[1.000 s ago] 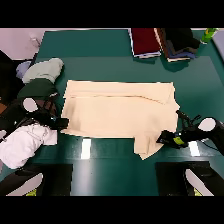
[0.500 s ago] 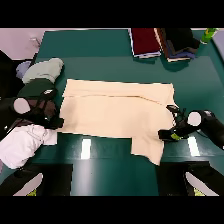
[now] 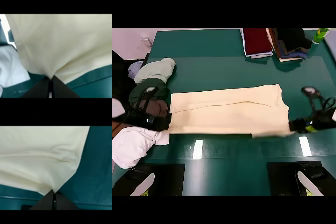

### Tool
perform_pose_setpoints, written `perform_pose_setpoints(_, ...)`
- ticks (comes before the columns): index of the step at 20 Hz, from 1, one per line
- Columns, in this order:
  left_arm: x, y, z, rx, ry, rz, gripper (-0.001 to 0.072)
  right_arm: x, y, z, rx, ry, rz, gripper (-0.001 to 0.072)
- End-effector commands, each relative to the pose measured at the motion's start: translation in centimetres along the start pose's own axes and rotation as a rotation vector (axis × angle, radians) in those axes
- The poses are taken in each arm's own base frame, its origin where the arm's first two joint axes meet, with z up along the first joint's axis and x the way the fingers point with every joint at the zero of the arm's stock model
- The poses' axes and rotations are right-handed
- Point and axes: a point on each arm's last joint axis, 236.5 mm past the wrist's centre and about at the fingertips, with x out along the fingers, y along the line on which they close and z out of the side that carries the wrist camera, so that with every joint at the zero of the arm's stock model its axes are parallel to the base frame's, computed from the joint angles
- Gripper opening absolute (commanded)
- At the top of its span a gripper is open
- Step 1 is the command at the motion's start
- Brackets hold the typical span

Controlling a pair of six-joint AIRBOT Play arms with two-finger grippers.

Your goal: Fold the shirts.

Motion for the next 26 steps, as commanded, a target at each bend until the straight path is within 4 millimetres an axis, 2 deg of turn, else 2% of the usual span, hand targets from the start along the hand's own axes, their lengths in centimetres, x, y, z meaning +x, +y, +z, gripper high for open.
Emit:
perform_pose_setpoints(1, -0.3, 1.2, 6.4, 0.043, -0.108, 0.050, 0.0023, -1.3, -1.5, 6.9, 0.007, -0.122, -0.023, 0.0012)
perform_pose_setpoints(4, 1.6, 3.6, 12.0, 0.053, -0.117, 0.123, 0.0024, 0.9, -1.3, 13.5, -0.011, -0.120, -0.028, 0.0012)
perform_pose_setpoints(6, 3.9, 4.3, 14.1, 0.072, -0.081, 0.126, 0.0025, 3.0, -1.0, 17.2, -0.024, -0.084, -0.029, 0.0012)
perform_pose_setpoints(9, 7.0, 5.2, 17.2, 0.069, -0.092, 0.131, 0.0025, 6.3, 1.0, 21.6, -0.011, -0.054, 0.039, 0.0012)
perform_pose_setpoints(12, 8.8, 5.9, 19.2, 0.067, -0.117, 0.136, 0.0025, 8.6, 1.9, 24.0, -0.009, -0.037, 0.069, 0.0013)
perform_pose_setpoints(15, 9.0, 6.0, 19.8, 0.067, -0.139, 0.139, 0.0026, 9.8, 3.0, 25.1, -0.015, -0.015, 0.115, 0.0016)
perform_pose_setpoints(16, 9.0, 6.0, 19.8, 0.067, -0.138, 0.139, 0.0082, 9.9, 3.1, 25.5, -0.023, -0.021, 0.116, 0.0017)
perform_pose_setpoints(17, 8.9, 5.9, 19.9, 0.067, -0.140, 0.138, 0.0369, 9.8, 3.2, 25.9, -0.043, -0.030, 0.117, 0.0076)
perform_pose_setpoints(18, 8.4, 5.9, 20.2, 0.058, -0.145, 0.139, 0.0564, 9.3, 3.2, 26.4, -0.059, -0.047, 0.117, 0.0287)
perform_pose_setpoints(19, 7.6, 5.7, 20.5, 0.057, -0.150, 0.138, 0.0529, 8.6, 3.2, 26.8, -0.084, -0.061, 0.117, 0.0392)
perform_pose_setpoints(20, 6.5, 5.4, 20.9, 0.062, -0.157, 0.137, 0.0460, 7.9, 2.8, 27.0, -0.103, -0.062, 0.115, 0.0454)
perform_pose_setpoints(21, 5.3, 5.0, 21.2, 0.067, -0.161, 0.135, 0.0381, 7.3, 2.2, 26.7, -0.100, -0.046, 0.113, 0.0551)
perform_pose_setpoints(22, 4.1, 4.7, 21.5, 0.072, -0.169, 0.133, 0.0284, 7.2, 1.5, 26.0, -0.090, -0.017, 0.111, 0.0600)
perform_pose_setpoints(23, 3.2, 4.3, 21.7, 0.075, -0.183, 0.127, 0.0177, 7.4, 0.5, 24.9, -0.077, 0.020, 0.107, 0.0600)
perform_pose_setpoints(24, 2.5, 3.8, 21.8, 0.075, -0.197, 0.115, 0.0020, 7.9, -0.5, 23.9, -0.057, 0.049, 0.105, 0.0620)
perform_pose_setpoints(25, 2.1, 3.5, 21.8, 0.073, -0.207, 0.105, 0.0025, 8.7, -1.7, 22.7, -0.029, 0.075, 0.103, 0.0703)
perform_pose_setpoints(26, 2.1, 3.2, 21.7, 0.070, -0.204, 0.094, 0.0025, 9.5, -2.2, 21.7, -0.002, 0.096, 0.122, 0.0703)
